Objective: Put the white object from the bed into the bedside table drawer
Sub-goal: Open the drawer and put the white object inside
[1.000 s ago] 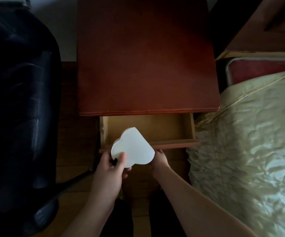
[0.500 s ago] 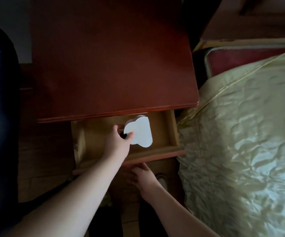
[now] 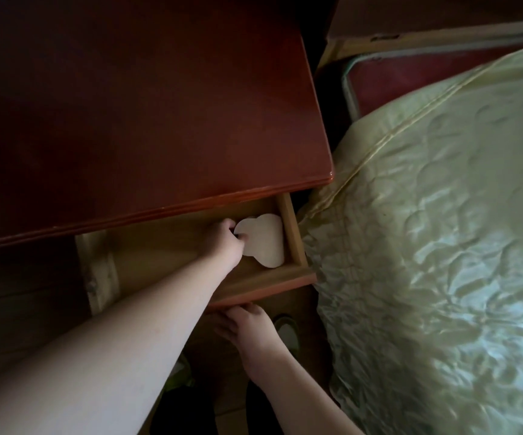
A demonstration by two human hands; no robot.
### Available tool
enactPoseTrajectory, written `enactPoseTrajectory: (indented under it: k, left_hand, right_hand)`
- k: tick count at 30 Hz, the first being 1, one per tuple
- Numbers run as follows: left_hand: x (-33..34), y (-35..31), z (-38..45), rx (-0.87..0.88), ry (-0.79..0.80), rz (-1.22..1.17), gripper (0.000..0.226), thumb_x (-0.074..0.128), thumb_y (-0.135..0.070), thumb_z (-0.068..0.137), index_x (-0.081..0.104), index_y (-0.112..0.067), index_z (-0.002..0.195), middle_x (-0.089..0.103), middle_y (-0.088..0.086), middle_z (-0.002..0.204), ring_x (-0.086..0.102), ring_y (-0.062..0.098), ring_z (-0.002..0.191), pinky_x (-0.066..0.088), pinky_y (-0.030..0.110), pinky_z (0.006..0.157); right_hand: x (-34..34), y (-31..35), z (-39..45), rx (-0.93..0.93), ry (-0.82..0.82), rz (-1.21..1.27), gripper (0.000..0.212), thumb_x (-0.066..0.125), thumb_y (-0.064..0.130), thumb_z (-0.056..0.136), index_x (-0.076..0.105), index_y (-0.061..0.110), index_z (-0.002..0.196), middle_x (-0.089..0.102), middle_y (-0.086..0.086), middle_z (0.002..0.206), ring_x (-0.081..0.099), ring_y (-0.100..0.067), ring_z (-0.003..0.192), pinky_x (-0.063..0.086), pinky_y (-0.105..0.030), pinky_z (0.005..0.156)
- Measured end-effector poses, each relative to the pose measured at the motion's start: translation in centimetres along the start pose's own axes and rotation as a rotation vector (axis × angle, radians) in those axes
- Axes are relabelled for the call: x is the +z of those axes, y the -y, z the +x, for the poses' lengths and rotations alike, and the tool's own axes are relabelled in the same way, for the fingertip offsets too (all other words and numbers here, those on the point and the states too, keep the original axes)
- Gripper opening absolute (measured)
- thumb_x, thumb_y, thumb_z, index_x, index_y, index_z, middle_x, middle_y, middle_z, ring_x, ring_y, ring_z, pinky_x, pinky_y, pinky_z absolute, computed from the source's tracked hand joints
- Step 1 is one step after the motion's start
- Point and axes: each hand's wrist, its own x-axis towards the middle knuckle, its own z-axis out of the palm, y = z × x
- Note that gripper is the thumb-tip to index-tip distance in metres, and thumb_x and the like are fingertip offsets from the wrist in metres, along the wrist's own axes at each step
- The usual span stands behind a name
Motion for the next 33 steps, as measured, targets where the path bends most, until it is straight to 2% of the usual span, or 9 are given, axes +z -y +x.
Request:
enactPoseTrajectory:
  k: [3,6,10,15,18,21,26,29,33]
  left_hand:
    - [-0.1,-0.3,0.4,-0.005,-0.008,0.065,0.033,0.065,-0.027,0.089,0.058,-0.012,0.118,0.065,0.014,0.114,0.062,0.031,0.096,0.053,0.044,0.084]
    - [-0.4,-0.3,0.7,0.004,-0.028,0.147,0.047,0.069,-0.029,0.085,0.052,-0.010,0.125,0.060,0.012,0.122,0.060,0.033,0.107,0.051,0.044,0.086]
    - [-1.0,-0.5,0.7,0.063,-0.028,0.206,0.026,0.071,-0.029,0.083,0.053,-0.019,0.098,0.062,0.005,0.098,0.062,0.027,0.086,0.048,0.035,0.068]
    - [-2.1,-1.3,1.1,0.150,0.008,0.112,0.023,0.074,-0.016,0.080,0.054,-0.019,0.091,0.064,0.010,0.099,0.063,0.031,0.092,0.052,0.043,0.082]
    - [-2.5,-1.4,1.2,0.174,-0.079,0.193,0.042,0.073,-0.022,0.082,0.056,-0.012,0.119,0.062,0.015,0.121,0.058,0.037,0.109,0.048,0.041,0.087]
    - [-3.6,-1.9,0.0,0.177,-0.123,0.249,0.056,0.066,-0.029,0.088,0.046,-0.008,0.135,0.053,0.017,0.137,0.052,0.038,0.121,0.043,0.042,0.095]
    - [-5.9,-0.3,-5.7,0.095,0.112,0.514,0.073,0.035,-0.051,0.097,0.010,-0.010,0.152,0.022,0.012,0.159,0.027,0.027,0.142,0.026,0.036,0.111]
    - [-7.3,2.3,-11.4,0.265,-0.010,0.384,0.068,0.035,-0.049,0.096,0.017,-0.016,0.153,0.018,-0.001,0.160,0.017,0.014,0.146,0.010,0.023,0.114]
    - [-9.2,4.9,-16.6,0.256,-0.078,0.177,0.053,0.044,-0.041,0.093,0.033,-0.037,0.144,0.029,-0.019,0.151,0.030,-0.001,0.134,0.023,0.019,0.109]
  right_hand:
    - [-0.2,0.7,0.6,0.036,-0.025,-0.085,0.023,0.045,0.001,0.089,0.063,0.010,0.101,0.073,-0.013,0.098,0.072,-0.026,0.090,0.059,-0.033,0.073]
    - [-0.1,0.8,0.8,0.029,-0.029,-0.104,0.022,0.045,0.000,0.088,0.062,0.011,0.098,0.072,-0.013,0.100,0.072,-0.026,0.090,0.058,-0.030,0.070]
    - [-0.2,0.4,1.0,0.045,-0.070,-0.107,0.022,0.047,0.002,0.087,0.060,0.008,0.104,0.069,-0.012,0.098,0.071,-0.026,0.094,0.059,-0.032,0.076]
    - [0.5,1.1,1.6,0.018,-0.083,-0.128,0.022,0.047,0.008,0.084,0.064,0.012,0.097,0.074,-0.011,0.095,0.072,-0.027,0.091,0.059,-0.038,0.079]
    - [1.6,2.7,2.5,-0.010,-0.069,-0.184,0.031,0.050,0.014,0.083,0.063,0.006,0.110,0.073,-0.014,0.102,0.072,-0.028,0.093,0.059,-0.041,0.082]
    - [2.9,4.3,3.0,-0.056,-0.004,-0.187,0.024,0.051,0.012,0.088,0.065,0.006,0.106,0.076,-0.009,0.097,0.073,-0.020,0.089,0.058,-0.030,0.072]
    - [3.6,5.8,3.2,-0.073,-0.043,-0.371,0.030,0.044,0.009,0.097,0.056,0.000,0.124,0.067,-0.024,0.113,0.065,-0.036,0.106,0.052,-0.045,0.094]
    - [3.9,6.3,3.4,-0.115,-0.040,-0.403,0.028,0.048,0.007,0.094,0.064,0.000,0.116,0.071,-0.021,0.108,0.068,-0.033,0.103,0.052,-0.045,0.095]
    - [6.2,9.1,4.7,-0.200,-0.007,-0.334,0.028,0.045,-0.001,0.094,0.066,0.017,0.091,0.070,-0.016,0.110,0.065,-0.033,0.108,0.051,-0.039,0.089]
